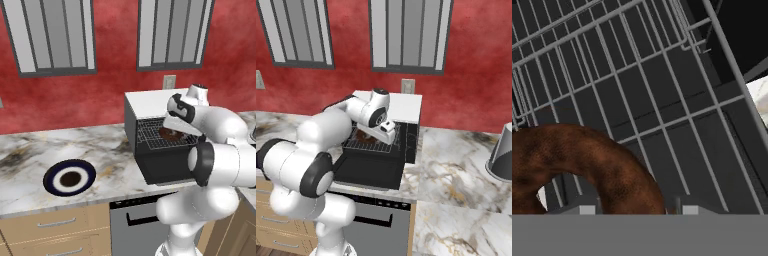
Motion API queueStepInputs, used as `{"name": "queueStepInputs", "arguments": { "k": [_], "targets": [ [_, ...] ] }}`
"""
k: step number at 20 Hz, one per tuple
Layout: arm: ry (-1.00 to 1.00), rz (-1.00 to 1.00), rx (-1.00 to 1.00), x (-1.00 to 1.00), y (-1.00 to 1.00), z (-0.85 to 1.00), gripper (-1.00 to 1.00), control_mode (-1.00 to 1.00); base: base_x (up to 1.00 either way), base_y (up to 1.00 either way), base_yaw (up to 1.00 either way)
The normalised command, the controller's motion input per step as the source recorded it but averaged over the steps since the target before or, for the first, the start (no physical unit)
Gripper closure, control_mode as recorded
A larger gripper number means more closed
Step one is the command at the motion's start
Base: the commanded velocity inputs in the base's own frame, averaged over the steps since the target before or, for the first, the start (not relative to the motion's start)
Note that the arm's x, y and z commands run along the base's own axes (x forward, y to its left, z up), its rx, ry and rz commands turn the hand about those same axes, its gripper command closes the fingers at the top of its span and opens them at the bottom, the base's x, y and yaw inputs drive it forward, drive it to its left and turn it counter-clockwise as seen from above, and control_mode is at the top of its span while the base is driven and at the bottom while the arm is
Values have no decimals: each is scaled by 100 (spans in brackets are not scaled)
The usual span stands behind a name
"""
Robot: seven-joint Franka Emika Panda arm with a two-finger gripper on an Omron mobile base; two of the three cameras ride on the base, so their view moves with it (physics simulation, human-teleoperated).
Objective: Pick up the bagel from the plate, place it on the toaster oven rack, close the door, and set the timer.
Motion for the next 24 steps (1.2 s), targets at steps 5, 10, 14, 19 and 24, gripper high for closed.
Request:
{"name": "queueStepInputs", "arguments": {
  "k": [5,10,14,19,24],
  "targets": [
    [-12,0,0,-20,0,46,-100,-100,0,0,0],
    [-11,0,0,-2,0,60,-100,-100,0,0,0],
    [0,0,0,0,0,24,-100,-100,0,0,0],
    [-12,0,0,-80,0,44,-100,-100,0,0,0],
    [-1,6,-4,-100,0,3,-100,-100,0,0,0]
  ]
}}
